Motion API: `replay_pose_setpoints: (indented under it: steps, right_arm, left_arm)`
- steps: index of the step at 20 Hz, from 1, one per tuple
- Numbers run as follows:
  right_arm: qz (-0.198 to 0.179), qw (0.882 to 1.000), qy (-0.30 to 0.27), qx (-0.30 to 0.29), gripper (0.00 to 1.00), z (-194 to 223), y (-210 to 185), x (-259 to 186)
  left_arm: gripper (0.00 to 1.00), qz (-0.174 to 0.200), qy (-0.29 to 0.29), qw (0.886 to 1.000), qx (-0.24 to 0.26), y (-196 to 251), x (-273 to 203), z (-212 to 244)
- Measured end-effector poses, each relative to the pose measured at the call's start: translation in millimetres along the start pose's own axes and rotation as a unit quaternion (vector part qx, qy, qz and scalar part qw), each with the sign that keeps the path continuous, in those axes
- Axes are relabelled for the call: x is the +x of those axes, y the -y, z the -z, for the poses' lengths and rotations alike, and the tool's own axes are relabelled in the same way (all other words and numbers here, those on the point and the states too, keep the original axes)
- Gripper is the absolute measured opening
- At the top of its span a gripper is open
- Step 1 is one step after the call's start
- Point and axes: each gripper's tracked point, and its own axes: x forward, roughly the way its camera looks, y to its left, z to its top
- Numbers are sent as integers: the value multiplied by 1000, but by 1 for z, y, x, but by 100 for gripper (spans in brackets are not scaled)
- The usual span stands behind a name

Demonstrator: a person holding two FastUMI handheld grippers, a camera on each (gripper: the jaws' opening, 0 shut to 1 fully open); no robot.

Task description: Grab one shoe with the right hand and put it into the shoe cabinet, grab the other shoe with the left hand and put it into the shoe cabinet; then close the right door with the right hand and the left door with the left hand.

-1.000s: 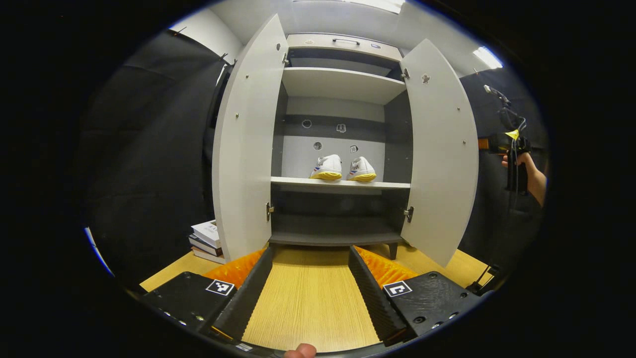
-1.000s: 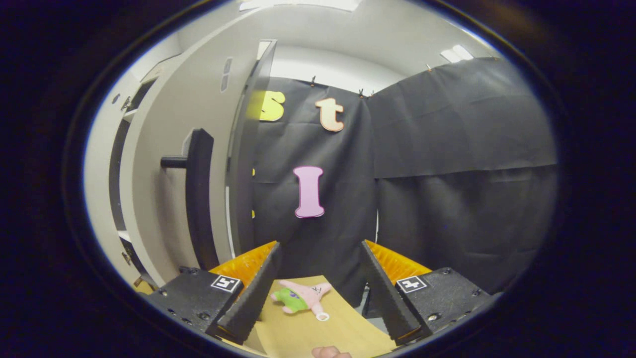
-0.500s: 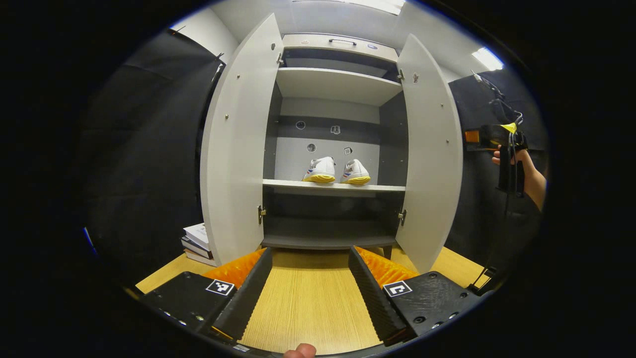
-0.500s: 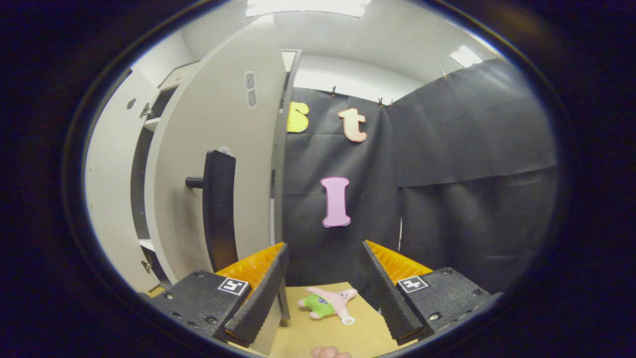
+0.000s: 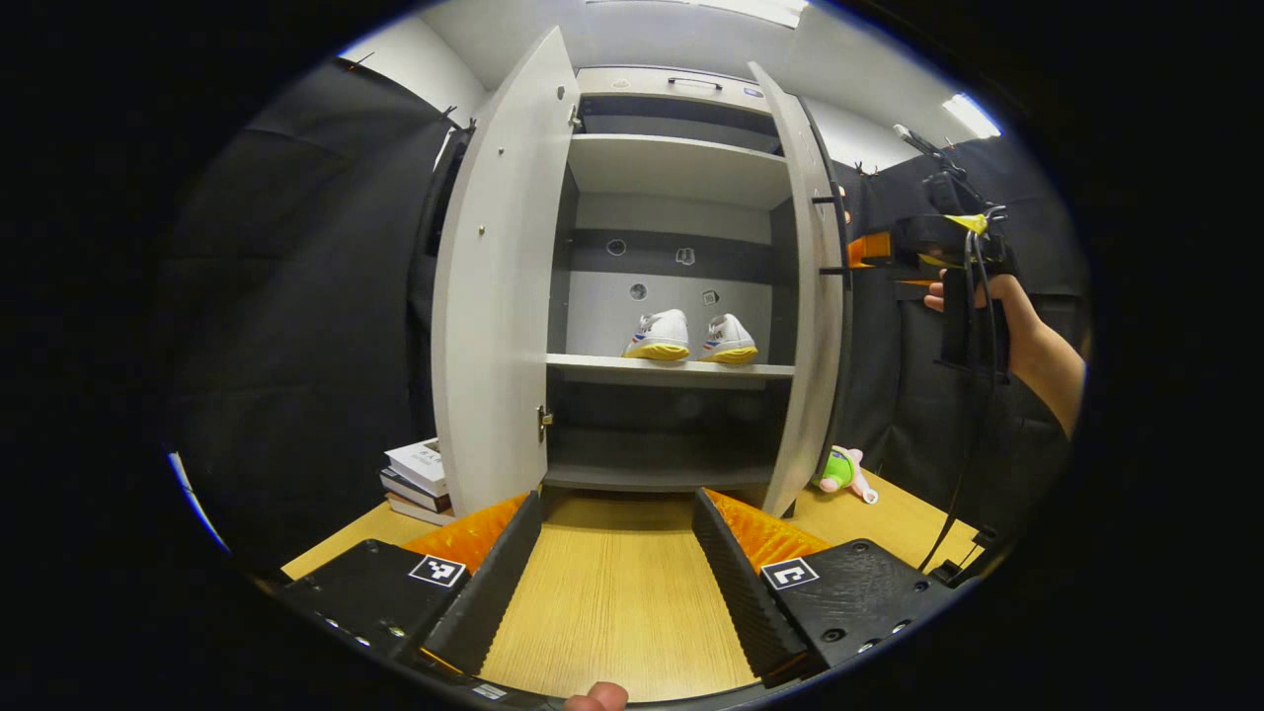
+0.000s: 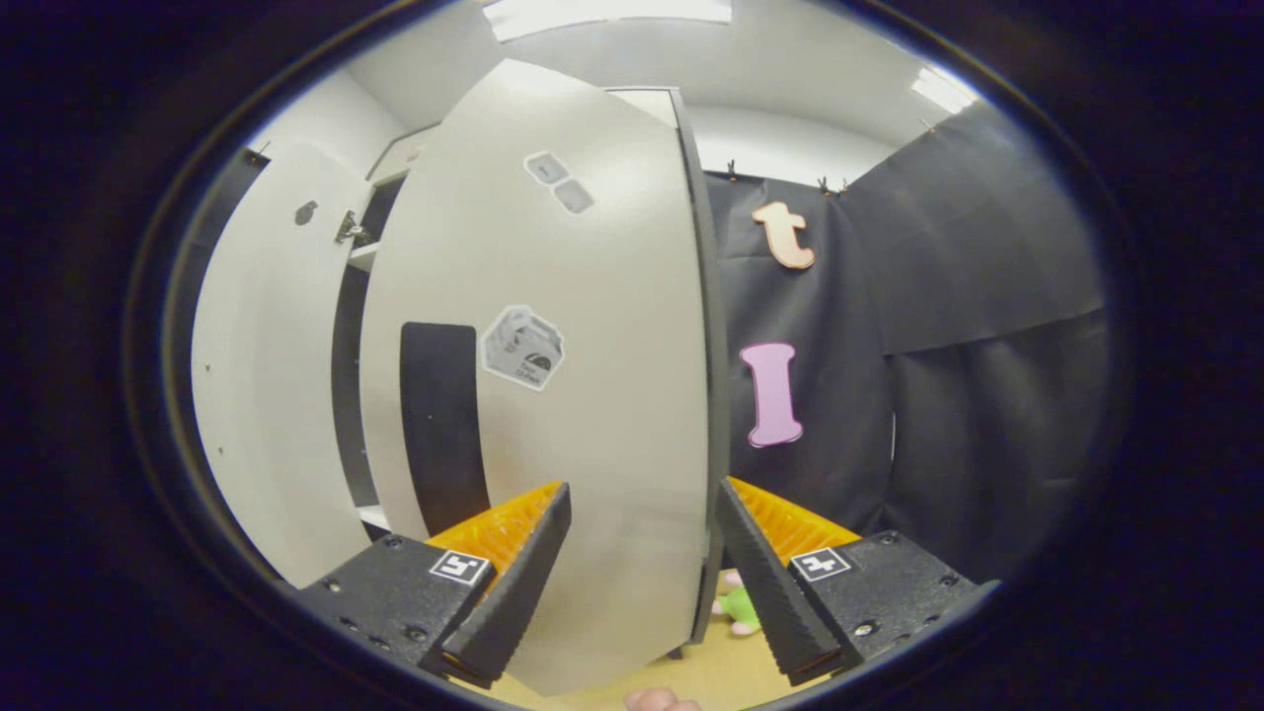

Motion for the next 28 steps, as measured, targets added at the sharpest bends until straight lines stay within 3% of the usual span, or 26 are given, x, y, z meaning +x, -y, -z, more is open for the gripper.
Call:
replay_pose_setpoints:
  steps: [7, 8, 11, 15, 22, 28]
  right_arm:
    - [16, 999, 21, -22, 97, -1, 21, -46]
    - [17, 999, 19, -24, 93, 5, 25, -57]
    - [10, 1000, 4, -12, 97, 38, 26, -93]
    - [54, 998, -17, -40, 97, 98, 38, -139]
    - [26, 993, -106, 51, 97, 197, 3, -197]
    - [43, 993, -105, 28, 98, 194, 31, -194]
  left_arm:
    - [93, -55, 0, 998, -5, -45, -10, 0]
    - [93, -69, -1, 998, -7, -56, -12, 0]
    - [93, -105, -3, 994, -11, -88, -15, -1]
    - [93, -162, 2, 987, -7, -137, -15, -7]
    - [93, -254, 52, 966, 24, -222, 8, -78]
    - [91, -268, 86, 957, 73, -258, 36, -147]
